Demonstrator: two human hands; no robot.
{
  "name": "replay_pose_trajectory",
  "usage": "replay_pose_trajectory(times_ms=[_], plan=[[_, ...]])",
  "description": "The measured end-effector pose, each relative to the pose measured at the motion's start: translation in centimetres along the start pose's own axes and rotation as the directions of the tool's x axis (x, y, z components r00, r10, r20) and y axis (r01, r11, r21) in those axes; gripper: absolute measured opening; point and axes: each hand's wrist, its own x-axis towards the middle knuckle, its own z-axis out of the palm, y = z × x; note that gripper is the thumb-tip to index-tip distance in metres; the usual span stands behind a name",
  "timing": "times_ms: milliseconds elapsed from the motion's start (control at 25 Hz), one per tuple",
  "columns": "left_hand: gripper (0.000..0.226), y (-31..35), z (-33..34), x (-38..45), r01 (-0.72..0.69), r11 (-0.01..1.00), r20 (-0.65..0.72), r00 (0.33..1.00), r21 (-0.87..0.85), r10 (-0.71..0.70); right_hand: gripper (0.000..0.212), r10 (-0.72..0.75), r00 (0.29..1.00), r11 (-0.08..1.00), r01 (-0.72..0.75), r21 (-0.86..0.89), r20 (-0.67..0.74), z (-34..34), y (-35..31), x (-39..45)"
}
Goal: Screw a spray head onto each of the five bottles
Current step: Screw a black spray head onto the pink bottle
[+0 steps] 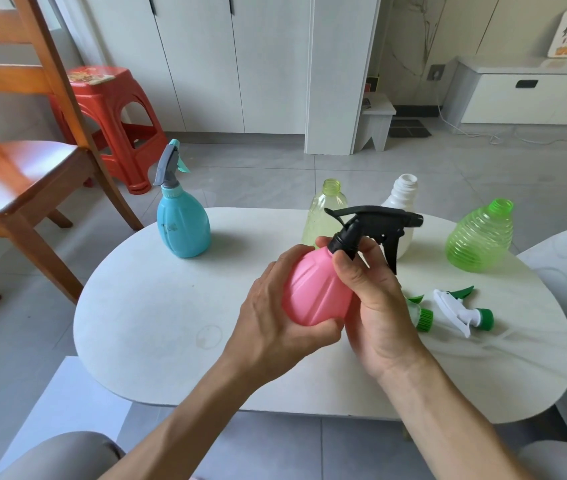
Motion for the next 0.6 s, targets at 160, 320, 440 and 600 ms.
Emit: replay_pose_trajectory(times_ms=[160,320,440,600], plan=[[0.073,0.12,-0.99,0.41,0.051,0.981,0.089,0.995,-0.188,-0.035,0.043,-0.007,0.998,0.999,0.009,-0.034,0.055,-0.07,-0.37,0.06],[0.075,0.24,-1.25,0.4,0.06,0.975,0.165,0.986,-0.212,-0.025,0.035,-0.007,0.999,1.0,0.007,-0.018,0.046,-0.43,-0.53,0.05],[0.077,0.12,-1.25,0.43,0.068,0.975,0.201,0.979,-0.212,-0.025,0.046,-0.003,0.999,0.998,0.006,-0.061,0.042,-0.6,-0.73,0.04],[0.078,-0.2,-1.04,0.41,0.072,0.975,0.201,0.979,-0.209,-0.03,0.034,0.025,0.996,0.996,-0.018,-0.085,0.081,-0.69,-1.01,0.13]])
